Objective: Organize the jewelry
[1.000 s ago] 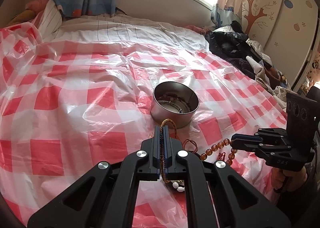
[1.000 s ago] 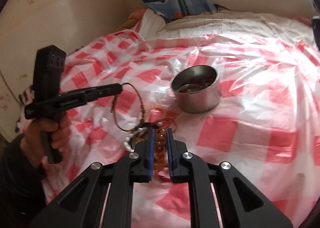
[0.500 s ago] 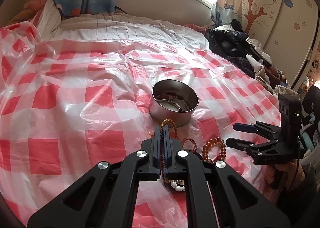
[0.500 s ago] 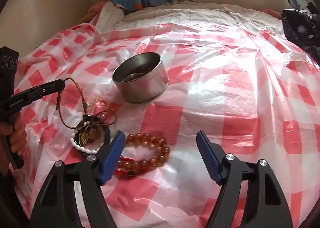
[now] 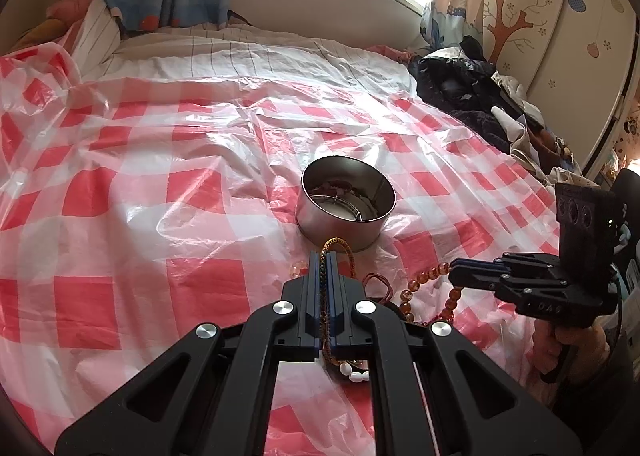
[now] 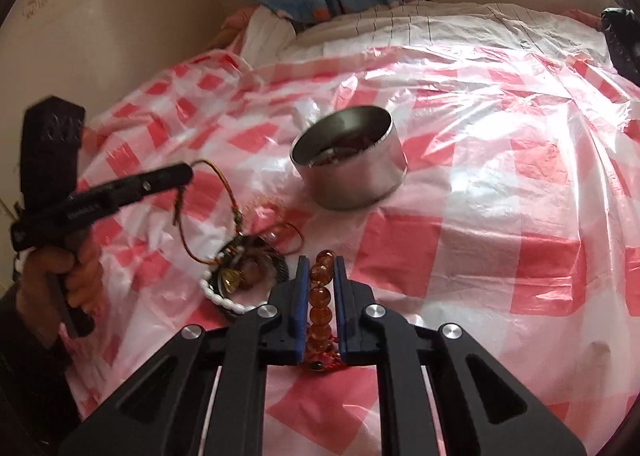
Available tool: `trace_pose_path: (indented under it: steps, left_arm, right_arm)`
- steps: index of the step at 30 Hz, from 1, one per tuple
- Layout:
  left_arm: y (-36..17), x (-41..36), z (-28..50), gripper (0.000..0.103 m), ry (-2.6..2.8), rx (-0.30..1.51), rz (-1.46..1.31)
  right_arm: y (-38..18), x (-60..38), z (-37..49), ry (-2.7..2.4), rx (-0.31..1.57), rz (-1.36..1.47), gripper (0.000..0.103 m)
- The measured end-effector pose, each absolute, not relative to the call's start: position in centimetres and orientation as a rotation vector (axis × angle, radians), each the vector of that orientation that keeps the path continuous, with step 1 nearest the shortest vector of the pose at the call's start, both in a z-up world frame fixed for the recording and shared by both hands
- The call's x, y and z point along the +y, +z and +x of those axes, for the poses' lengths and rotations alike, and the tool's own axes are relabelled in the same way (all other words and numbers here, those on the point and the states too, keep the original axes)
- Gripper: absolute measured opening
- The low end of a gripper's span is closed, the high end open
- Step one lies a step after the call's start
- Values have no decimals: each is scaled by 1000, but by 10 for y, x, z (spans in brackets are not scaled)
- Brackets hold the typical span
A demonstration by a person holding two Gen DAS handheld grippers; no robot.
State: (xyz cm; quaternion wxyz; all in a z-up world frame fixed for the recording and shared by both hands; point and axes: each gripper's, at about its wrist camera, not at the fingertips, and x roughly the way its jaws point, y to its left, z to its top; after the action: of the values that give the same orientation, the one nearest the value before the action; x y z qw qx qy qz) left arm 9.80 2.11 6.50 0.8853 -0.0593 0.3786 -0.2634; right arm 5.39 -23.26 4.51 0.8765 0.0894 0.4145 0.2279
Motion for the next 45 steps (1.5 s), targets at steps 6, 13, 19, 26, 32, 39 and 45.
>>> trace_pose_path:
  steps: [6,13,19,26,32,39,45]
  left_arm:
    - [64,20,98,2,-554,790,-127]
    - [75,13,91,3,-588,741,-132]
    - [76,-2,89,3,-600,737,-101]
    - [84,-16,87,3,-605,725,-62]
    - [101,-23,90,3,-603,689,-56]
    - [116,-31,103,3,-595,659,-75]
    - [118,-34,118,3,-586,656,-103]
  right_arm:
    - [51,-247,56,620,836,416,12]
    - [62,-243,54,618,797,380,12]
    - [65,-244,51,635,765,397,12]
    - [73,-237,47,631,724,353,12]
    - [88,-228,43,645,622,315,12]
    - [90,-221,59,619,585,314,12]
    - [97,-221,71,599,554,317,12]
